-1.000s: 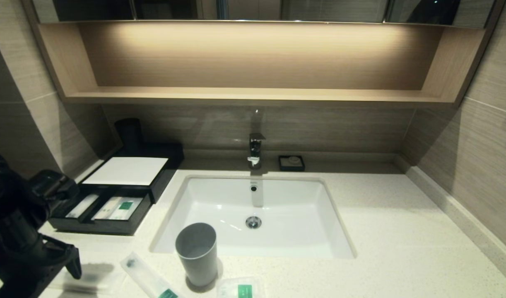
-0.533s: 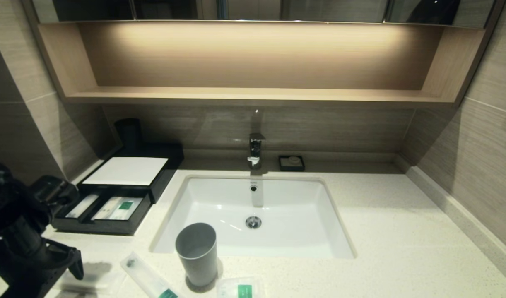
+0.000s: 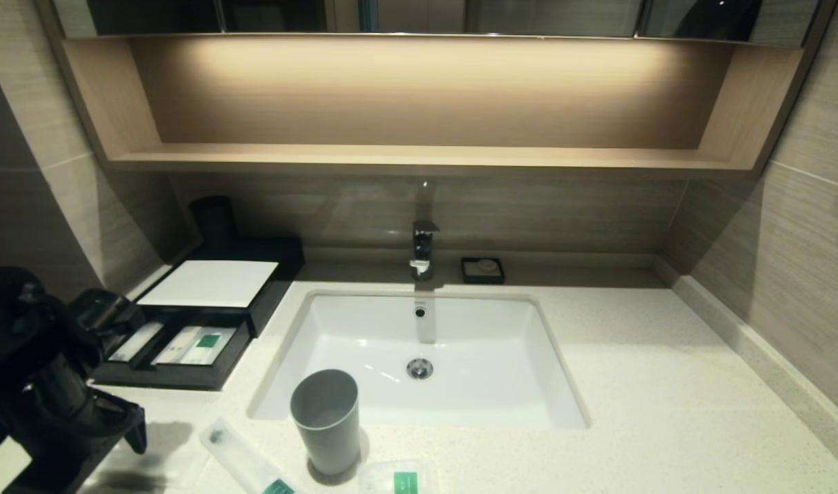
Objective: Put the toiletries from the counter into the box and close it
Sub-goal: Pick up the bathroom toiletry
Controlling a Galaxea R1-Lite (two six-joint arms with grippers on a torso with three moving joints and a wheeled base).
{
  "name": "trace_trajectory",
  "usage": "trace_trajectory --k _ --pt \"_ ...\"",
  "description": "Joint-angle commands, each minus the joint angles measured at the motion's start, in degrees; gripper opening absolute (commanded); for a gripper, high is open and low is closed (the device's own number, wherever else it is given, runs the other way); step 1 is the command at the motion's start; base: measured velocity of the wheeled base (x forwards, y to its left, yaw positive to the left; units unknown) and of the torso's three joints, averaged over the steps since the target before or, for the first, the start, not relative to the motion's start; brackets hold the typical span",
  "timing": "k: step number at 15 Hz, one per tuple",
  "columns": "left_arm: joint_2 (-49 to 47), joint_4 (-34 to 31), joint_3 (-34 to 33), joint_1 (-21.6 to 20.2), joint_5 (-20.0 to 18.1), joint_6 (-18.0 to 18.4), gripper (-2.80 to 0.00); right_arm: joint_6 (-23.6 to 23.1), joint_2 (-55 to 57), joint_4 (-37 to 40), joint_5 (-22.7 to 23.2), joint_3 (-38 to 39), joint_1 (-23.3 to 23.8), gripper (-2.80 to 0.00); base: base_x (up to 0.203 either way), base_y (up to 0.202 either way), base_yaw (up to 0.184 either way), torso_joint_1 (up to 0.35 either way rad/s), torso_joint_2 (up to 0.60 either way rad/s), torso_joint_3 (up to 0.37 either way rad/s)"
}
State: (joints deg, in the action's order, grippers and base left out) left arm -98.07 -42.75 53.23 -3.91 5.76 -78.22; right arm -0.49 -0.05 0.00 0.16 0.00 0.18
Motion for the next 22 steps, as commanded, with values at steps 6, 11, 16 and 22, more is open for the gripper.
trace_trajectory --k 6,11,16,22 --pt "-3.18 0.83 0.56 -0.04 0.22 -0.44 0.0 -0.04 0.05 0.0 0.02 0.09 -0.01 -2.8 0.0 0.0 0.0 0.0 0.0 0.0" --pt "-4.14 1.69 1.09 0.05 0.22 -0.35 0.0 -0.04 0.05 0.0 0.02 0.09 -0.01 -2.8 0.0 0.0 0.0 0.0 0.0 0.0" --pt "-3.82 2.91 1.35 0.05 0.22 -0.35 0.0 -0.04 0.05 0.0 0.02 0.09 -0.01 -2.8 0.0 0.0 0.0 0.0 0.0 0.0" --pt "-3.14 4.74 1.17 0.05 -0.05 0.18 0.0 -0.04 0.05 0.0 0.02 0.09 -0.01 -2.8 0.0 0.0 0.0 0.0 0.0 0.0"
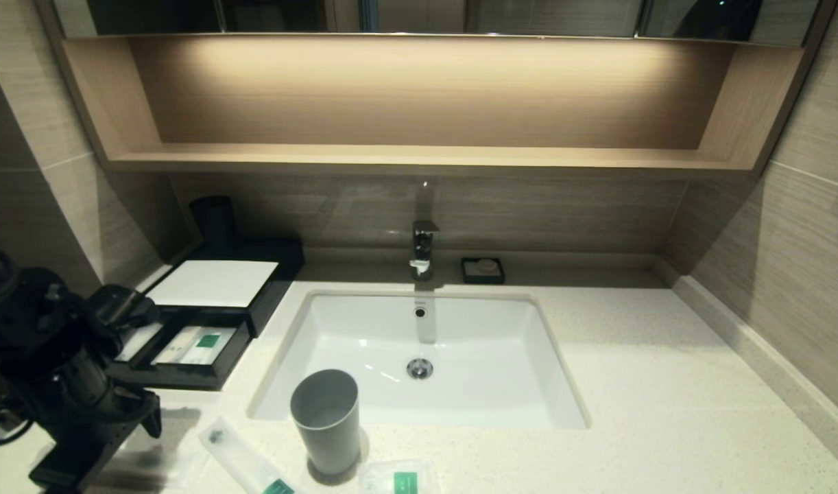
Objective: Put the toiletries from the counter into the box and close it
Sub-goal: Pick up the bathroom toiletry
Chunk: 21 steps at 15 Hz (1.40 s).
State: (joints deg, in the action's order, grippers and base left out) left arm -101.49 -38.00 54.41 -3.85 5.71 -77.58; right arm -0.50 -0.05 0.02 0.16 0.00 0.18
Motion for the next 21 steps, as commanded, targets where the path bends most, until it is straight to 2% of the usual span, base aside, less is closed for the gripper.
trace_trajectory --k 1,8,21 --pt "0.24 0.36 0.0 0.14 -0.08 -0.47 0.0 -0.02 0.05 -0.02 0.02 0.09 -0.01 -2.8 0.0 0.0 0.0 0.0 0.0 0.0" --pt "-0.46 3.48 0.0 0.77 -0.26 -0.55 0.0 -0.02 0.05 -0.02 0.02 0.09 -0.01 -2.8 0.0 0.0 0.0 0.0 0.0 0.0" --pt "-0.99 4.68 -0.51 0.88 -0.7 -0.47 0.0 -0.02 0.05 -0.02 0.02 0.09 -0.01 -2.8 0.0 0.0 0.0 0.0 0.0 0.0"
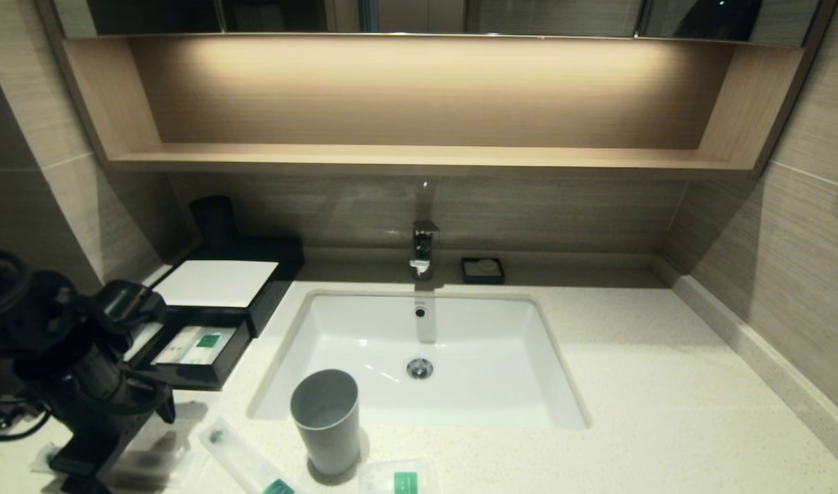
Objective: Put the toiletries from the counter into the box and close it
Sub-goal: Pick up the bathroom toiletry
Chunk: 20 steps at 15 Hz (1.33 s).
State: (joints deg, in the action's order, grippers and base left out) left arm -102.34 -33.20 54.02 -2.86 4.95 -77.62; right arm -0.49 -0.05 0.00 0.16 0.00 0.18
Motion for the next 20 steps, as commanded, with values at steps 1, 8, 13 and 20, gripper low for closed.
trace_trajectory --k 1,8,13,20 --pt "-0.05 0.22 -0.22 -0.08 0.06 -0.43 0.0 -0.04 0.05 0.0 0.02 0.09 -0.01 -2.8 0.0 0.0 0.0 0.0 0.0 0.0" --pt "-0.31 0.95 -0.49 -0.12 0.06 0.1 0.0 -0.04 0.05 0.0 0.02 0.09 -0.01 -2.8 0.0 0.0 0.0 0.0 0.0 0.0" --pt "-0.31 1.92 -1.14 -0.12 0.06 0.1 0.0 -0.04 0.05 0.0 0.02 0.09 -0.01 -2.8 0.0 0.0 0.0 0.0 0.0 0.0" --pt "-0.4 2.67 -1.43 -0.12 0.06 0.1 0.0 -0.04 0.05 0.0 0.02 0.09 -0.01 -2.8 0.0 0.0 0.0 0.0 0.0 0.0"
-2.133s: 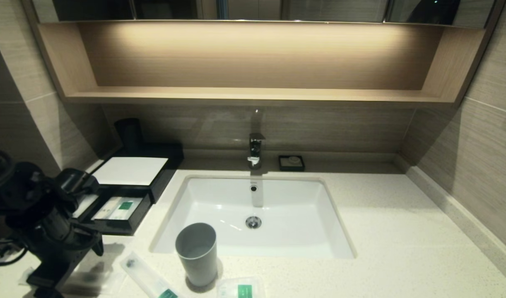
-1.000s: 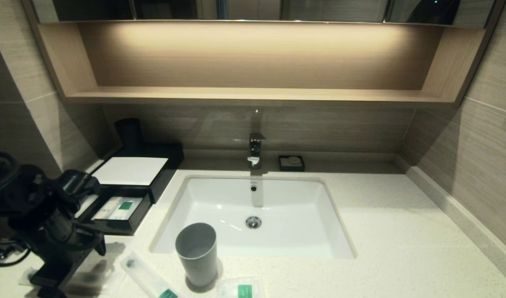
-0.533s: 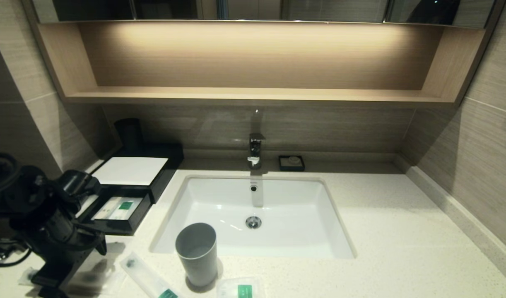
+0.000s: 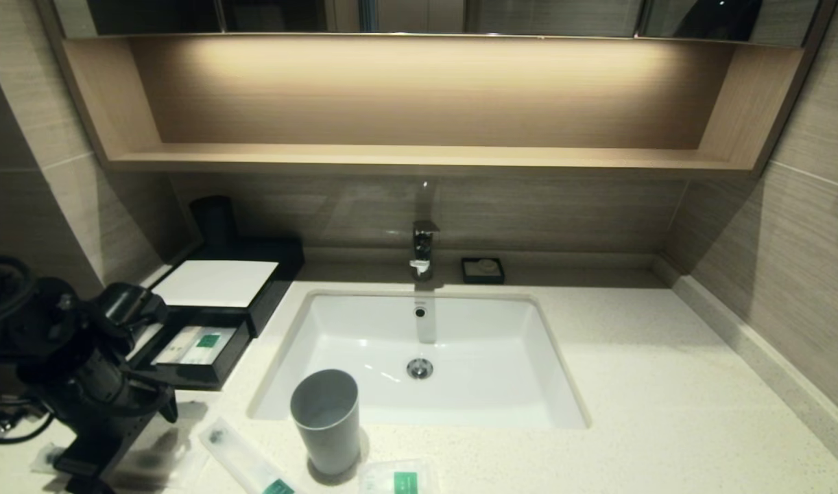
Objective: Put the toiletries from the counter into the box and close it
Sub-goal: Pick up the bathroom toiletry
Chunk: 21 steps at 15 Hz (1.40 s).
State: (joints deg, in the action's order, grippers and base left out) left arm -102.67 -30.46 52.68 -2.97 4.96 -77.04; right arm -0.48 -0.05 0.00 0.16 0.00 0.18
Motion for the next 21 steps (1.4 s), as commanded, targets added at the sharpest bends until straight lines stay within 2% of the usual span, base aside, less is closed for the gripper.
trace_trajectory --k 1,21 --pt "-0.16 -0.04 -0.19 -0.01 0.05 -0.47 0.0 -0.05 0.05 0.0 0.02 0.09 -0.01 -2.8 0.0 0.0 0.0 0.0 0.0 0.0" --pt "0.72 0.57 -0.73 -0.1 0.22 0.32 0.0 -0.03 0.04 0.0 0.02 0.09 -0.01 -2.8 0.0 0.0 0.0 0.0 0.0 0.0"
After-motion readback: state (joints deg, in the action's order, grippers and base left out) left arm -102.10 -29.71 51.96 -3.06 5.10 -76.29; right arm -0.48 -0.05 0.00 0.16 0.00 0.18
